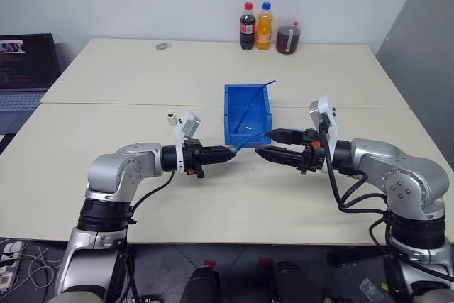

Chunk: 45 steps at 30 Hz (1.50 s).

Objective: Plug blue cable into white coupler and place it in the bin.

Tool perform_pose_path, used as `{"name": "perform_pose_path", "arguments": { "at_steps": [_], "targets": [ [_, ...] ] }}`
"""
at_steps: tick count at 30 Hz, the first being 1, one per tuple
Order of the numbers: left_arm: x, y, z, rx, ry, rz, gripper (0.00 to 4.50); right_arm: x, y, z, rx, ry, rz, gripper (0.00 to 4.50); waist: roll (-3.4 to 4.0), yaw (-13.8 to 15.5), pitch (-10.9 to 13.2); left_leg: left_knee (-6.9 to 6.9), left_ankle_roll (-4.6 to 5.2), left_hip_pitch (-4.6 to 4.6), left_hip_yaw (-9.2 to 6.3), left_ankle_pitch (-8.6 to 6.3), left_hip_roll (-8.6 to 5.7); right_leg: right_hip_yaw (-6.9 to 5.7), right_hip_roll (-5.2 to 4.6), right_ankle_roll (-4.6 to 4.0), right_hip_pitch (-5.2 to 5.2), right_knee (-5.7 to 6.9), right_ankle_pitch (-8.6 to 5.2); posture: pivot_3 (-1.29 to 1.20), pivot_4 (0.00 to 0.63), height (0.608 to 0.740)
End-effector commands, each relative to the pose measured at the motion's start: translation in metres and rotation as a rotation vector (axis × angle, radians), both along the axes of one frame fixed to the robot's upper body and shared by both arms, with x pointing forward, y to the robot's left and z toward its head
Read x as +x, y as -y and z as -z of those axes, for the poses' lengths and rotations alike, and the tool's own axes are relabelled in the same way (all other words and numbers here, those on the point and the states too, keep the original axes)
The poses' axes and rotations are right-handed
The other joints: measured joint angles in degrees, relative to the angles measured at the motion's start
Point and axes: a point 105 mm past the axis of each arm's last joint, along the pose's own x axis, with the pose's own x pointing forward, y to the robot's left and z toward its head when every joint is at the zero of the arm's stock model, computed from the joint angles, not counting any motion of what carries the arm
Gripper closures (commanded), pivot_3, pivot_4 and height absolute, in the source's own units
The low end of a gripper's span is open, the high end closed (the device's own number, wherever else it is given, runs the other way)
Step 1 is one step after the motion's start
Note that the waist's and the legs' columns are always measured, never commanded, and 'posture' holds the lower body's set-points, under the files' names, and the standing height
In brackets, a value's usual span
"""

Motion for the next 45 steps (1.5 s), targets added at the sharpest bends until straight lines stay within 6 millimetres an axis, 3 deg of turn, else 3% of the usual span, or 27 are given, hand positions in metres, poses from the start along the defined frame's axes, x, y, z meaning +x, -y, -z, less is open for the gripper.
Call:
{"name": "perform_pose_path", "arguments": {
  "at_steps": [1, 12, 27, 30, 36, 41, 45],
  "targets": [
    [-0.008, 0.010, -0.028, -0.106, -0.019, 0.029, 4.26, 0.002, 0.000, 0.007, 0.065, -0.086, 0.040, 1.05, 0.00, 0.01, 0.00, 0.01, 0.00, 0.00, -0.01, 0.00, 0.00, -0.01, 0.00, 0.00, 0.00, 0.01, 0.00, 0.00, 0.150, 0.740],
    [-0.027, 0.020, -0.036, -0.209, -0.122, 0.097, 4.26, 0.004, -0.009, -0.008, 0.338, -0.257, -0.042, 1.05, 0.00, -0.05, 0.00, 0.00, 0.00, 0.02, 0.02, 0.00, -0.01, 0.01, 0.00, -0.01, 0.01, 0.02, 0.00, 0.00, 0.150, 0.740],
    [-0.029, 0.020, -0.037, -0.225, -0.124, 0.087, 4.26, -0.005, -0.012, 0.000, 0.303, -0.317, -0.150, 1.05, 0.00, -0.08, 0.00, -0.02, 0.00, 0.02, 0.04, 0.00, -0.02, 0.02, 0.00, -0.01, 0.01, -0.02, 0.00, 0.00, 0.150, 0.740],
    [-0.032, 0.019, -0.035, -0.219, -0.129, 0.096, 4.26, -0.005, -0.012, 0.000, 0.309, -0.321, -0.152, 1.50, 0.00, -0.08, 0.00, -0.02, 0.00, 0.02, 0.05, 0.00, -0.02, 0.03, 0.00, -0.01, 0.01, -0.03, 0.00, 0.00, 0.150, 0.740],
    [-0.033, 0.017, -0.037, -0.217, -0.129, 0.098, 4.26, -0.004, -0.010, 0.000, 0.314, -0.324, -0.154, 3.13, 0.00, -0.08, 0.00, -0.04, 0.00, 0.02, 0.05, 0.00, -0.02, 0.03, 0.00, -0.01, 0.00, -0.05, 0.00, 0.00, 0.150, 0.740],
    [-0.031, 0.017, -0.038, -0.219, -0.127, 0.098, 4.26, -0.007, -0.009, 0.003, 0.305, -0.328, -0.163, 4.15, 0.00, -0.08, 0.00, -0.04, 0.00, 0.01, 0.05, 0.00, -0.02, 0.03, 0.00, 0.00, 0.00, -0.06, -0.01, 0.00, 0.150, 0.740],
    [-0.032, 0.017, -0.038, -0.214, -0.120, 0.100, 4.26, -0.008, -0.009, 0.003, 0.302, -0.329, -0.170, 4.34, 0.00, -0.07, 0.00, -0.05, 0.00, 0.01, 0.04, 0.00, -0.02, 0.02, 0.00, 0.00, 0.00, -0.07, -0.01, 0.00, 0.150, 0.740]
  ]
}}
